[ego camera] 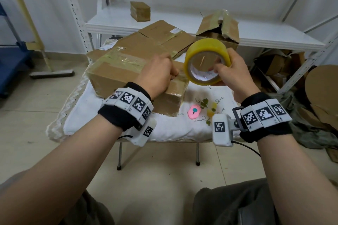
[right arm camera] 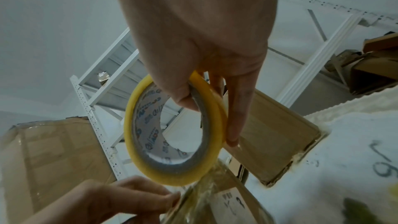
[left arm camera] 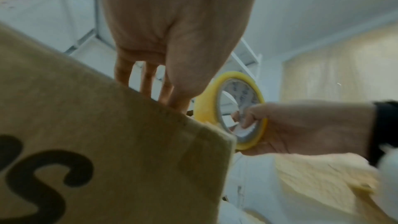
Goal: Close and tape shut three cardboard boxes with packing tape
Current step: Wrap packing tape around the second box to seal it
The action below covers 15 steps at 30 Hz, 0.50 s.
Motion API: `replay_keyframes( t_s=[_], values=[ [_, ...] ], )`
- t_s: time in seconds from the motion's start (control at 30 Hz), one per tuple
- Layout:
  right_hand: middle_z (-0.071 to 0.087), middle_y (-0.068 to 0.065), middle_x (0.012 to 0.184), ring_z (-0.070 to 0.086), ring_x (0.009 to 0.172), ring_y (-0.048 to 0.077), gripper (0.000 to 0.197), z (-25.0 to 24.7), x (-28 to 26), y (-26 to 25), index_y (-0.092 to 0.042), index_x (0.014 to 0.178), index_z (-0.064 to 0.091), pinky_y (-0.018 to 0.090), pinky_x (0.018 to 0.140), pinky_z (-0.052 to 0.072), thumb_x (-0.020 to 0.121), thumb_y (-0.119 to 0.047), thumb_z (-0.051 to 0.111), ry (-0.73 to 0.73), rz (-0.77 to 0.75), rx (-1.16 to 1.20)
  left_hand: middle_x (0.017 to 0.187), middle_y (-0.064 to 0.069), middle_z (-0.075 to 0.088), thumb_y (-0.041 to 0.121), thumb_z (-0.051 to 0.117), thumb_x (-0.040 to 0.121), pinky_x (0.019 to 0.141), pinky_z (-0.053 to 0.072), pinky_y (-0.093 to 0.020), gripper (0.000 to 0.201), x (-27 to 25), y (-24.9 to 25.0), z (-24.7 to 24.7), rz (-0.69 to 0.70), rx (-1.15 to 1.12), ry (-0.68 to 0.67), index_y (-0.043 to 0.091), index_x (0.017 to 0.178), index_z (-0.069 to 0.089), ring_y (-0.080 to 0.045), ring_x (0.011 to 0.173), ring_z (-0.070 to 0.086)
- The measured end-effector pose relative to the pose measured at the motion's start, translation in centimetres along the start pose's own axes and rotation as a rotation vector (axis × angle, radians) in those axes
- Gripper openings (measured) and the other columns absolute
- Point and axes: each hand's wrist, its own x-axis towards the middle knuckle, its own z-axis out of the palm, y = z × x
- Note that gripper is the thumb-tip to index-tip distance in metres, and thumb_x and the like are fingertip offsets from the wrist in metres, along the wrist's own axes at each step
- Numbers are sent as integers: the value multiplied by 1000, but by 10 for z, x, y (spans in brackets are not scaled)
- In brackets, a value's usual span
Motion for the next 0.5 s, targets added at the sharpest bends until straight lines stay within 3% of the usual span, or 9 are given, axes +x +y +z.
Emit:
replay_keyframes(
  t_s=[0.1, 0.17, 0.33, 0.5],
  values=[
    [61, 21, 113, 66, 105, 31, 18, -1, 2, 2, -21, 96, 51, 43, 65, 64, 89, -4, 55, -30, 10, -20, 93, -5, 62, 21, 50, 104, 66, 42, -37, 23, -10, 6, 2, 124, 313, -53, 17, 109, 71, -25, 78, 59],
    [62, 19, 114, 66, 105, 30, 19, -2, 3, 3, -21, 97, 51, 44, 68, 65, 89, -4, 55, -32, 35, -10, 88, -4, 60, 25, 42, 106, 65, 38, -38, 24, -15, 7, -2, 169, 372, -118, 23, 116, 64, -24, 72, 55],
    [65, 16, 115, 67, 106, 28, 23, 1, 4, 4, -27, 91, 51, 48, 71, 64, 89, -4, 54, -25, 68, 11, 128, 0, 58, 32, 34, 104, 91, 42, -49, 38, -20, 10, -5, 198, 455, -242, 29, 138, 52, -30, 106, 59],
    [64, 18, 115, 67, 103, 29, 22, 0, 3, 2, -25, 90, 51, 45, 69, 65, 90, -2, 51, -25, 84, 5, 151, 12, 47, 23, 28, 102, 86, 46, -48, 45, -19, 12, -2, 185, 460, -257, 32, 141, 48, -34, 109, 61]
  ],
)
